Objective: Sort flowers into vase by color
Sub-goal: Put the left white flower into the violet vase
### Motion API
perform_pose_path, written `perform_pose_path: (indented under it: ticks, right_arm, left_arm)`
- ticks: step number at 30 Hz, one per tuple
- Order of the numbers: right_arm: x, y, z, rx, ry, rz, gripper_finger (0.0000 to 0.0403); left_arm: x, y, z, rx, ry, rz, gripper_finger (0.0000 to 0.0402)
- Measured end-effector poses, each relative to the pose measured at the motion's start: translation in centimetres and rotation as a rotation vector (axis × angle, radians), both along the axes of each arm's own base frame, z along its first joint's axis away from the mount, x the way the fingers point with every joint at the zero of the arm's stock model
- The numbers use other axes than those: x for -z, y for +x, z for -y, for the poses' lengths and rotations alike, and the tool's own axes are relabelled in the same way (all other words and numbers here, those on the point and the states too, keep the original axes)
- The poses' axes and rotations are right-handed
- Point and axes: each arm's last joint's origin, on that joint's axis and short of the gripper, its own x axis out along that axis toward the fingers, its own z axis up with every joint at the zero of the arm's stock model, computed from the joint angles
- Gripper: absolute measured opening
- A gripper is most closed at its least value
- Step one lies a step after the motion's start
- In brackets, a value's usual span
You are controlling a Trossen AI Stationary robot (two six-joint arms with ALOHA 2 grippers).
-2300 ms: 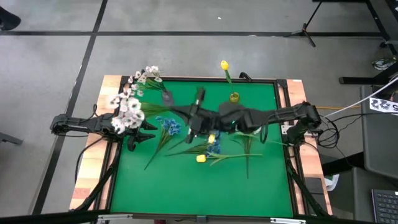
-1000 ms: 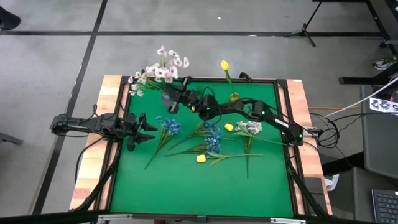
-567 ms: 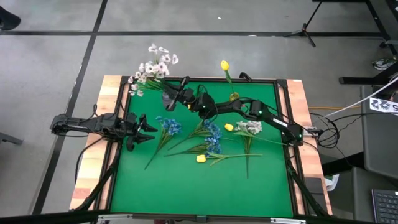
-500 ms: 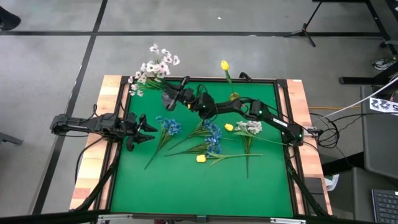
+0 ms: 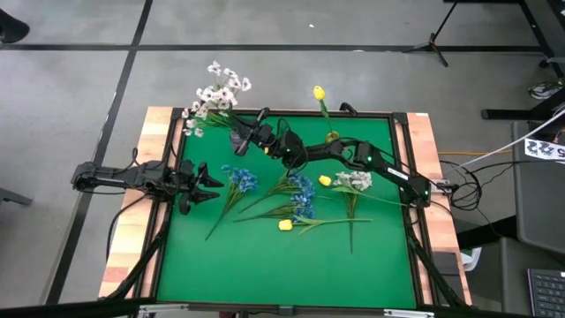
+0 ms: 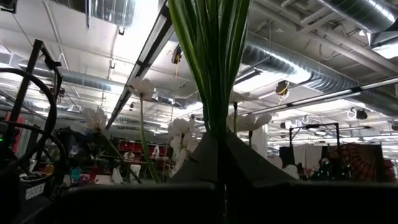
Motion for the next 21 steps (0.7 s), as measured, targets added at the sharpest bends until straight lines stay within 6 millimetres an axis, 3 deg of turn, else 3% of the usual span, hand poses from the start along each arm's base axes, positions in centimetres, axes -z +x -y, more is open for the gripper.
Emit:
perform_pose_path:
  ticks: [10,21]
  right_arm:
    - [-0.8,1.7,0.3,-0.026,-0.019,0.003,0.0005]
    - [2.4,1.6,0.6,-0.037,0.009,0.029,0.0007]
  left_arm:
    - [0.0,0.0,0.0,0.0,0.0,0.0,0.0194]
    - [0.0,0.0,0.0,0.0,0.034,0.003,0.0194]
